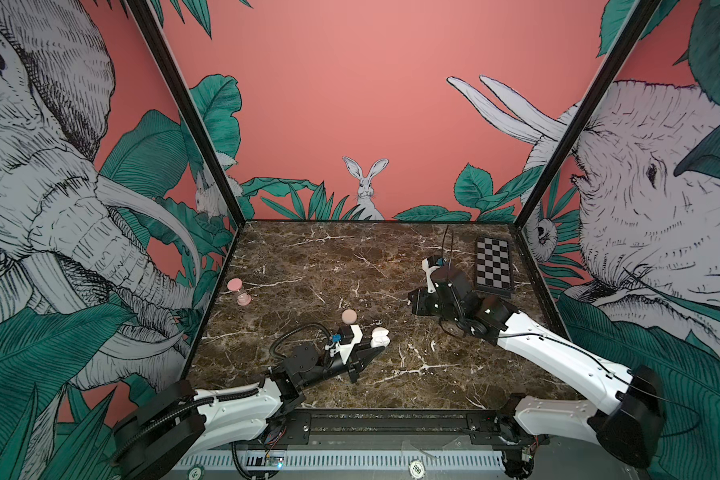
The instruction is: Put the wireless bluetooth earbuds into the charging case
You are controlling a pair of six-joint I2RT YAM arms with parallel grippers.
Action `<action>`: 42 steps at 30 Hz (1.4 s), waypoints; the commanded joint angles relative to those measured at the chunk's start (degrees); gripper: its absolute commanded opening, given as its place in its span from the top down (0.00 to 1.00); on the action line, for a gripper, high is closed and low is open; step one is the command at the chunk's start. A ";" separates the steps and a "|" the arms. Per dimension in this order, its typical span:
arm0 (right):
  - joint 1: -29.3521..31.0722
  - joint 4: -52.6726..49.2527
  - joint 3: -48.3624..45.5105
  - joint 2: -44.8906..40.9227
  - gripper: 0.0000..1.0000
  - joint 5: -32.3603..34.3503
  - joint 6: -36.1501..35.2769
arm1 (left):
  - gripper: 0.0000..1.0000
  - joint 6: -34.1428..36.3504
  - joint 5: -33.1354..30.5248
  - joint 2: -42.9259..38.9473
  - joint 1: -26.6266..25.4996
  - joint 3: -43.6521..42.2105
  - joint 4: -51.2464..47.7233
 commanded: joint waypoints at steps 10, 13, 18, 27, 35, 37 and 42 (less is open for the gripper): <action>9.44 3.17 0.96 -6.12 0.89 2.60 -4.05 | 1.00 0.82 -3.58 4.11 0.29 -0.21 9.26; 11.97 4.21 0.70 -6.83 0.89 3.46 -3.89 | 1.00 0.51 -3.64 5.63 0.29 -0.21 11.45; 15.98 6.44 -0.28 -8.09 0.89 5.53 -4.05 | 1.00 -0.15 -4.31 7.08 0.29 -0.10 14.16; 18.80 10.22 -2.70 -8.11 0.90 7.27 -2.99 | 1.00 -3.22 -4.86 6.71 0.29 0.84 15.82; 20.39 12.09 -3.56 -7.58 0.90 8.13 -2.98 | 1.00 -4.71 -4.35 5.52 0.29 1.42 15.13; 20.67 12.37 -3.78 -7.41 0.90 8.55 -3.17 | 1.00 -4.99 -4.30 5.61 0.28 1.33 15.47; 21.19 12.91 -3.82 -6.83 0.90 8.61 -3.52 | 1.00 -5.89 -3.41 5.88 0.29 1.69 15.51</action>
